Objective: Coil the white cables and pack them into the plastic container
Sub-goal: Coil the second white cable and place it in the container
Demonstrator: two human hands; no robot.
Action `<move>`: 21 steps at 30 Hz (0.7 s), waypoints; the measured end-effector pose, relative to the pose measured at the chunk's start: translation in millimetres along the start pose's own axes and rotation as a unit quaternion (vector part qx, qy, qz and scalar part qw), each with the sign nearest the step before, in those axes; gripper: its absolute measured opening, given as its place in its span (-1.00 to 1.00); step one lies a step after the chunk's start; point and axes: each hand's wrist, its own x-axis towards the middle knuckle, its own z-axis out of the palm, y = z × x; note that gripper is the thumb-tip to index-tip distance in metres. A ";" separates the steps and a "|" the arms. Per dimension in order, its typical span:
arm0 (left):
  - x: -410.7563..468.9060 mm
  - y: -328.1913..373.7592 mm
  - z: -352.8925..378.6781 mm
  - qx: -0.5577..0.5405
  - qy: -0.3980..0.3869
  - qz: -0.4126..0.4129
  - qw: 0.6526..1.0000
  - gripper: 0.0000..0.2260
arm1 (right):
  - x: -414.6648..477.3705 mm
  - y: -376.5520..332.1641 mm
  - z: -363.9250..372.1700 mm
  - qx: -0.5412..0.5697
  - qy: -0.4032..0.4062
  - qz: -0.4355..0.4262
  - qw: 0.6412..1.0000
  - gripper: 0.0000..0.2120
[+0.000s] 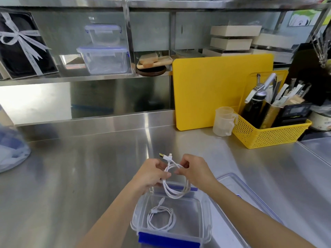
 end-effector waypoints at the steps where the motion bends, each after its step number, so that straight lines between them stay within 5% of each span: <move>1: 1.1 -3.9 1.2 0.022 0.006 0.002 1.000 -0.92 | -1.2 0.9 0.1 -0.020 -0.018 0.002 1.000 -0.78; 11: 3.6 -39.5 45.2 0.182 -0.016 -0.007 0.983 -0.82 | -20.8 21.7 -1.2 -0.248 -0.144 0.006 0.958 -0.91; 21: 3.2 -62.9 70.3 0.294 -0.039 0.013 0.955 -0.87 | -43.2 32.4 22.2 -0.522 -0.181 -0.128 0.823 -0.83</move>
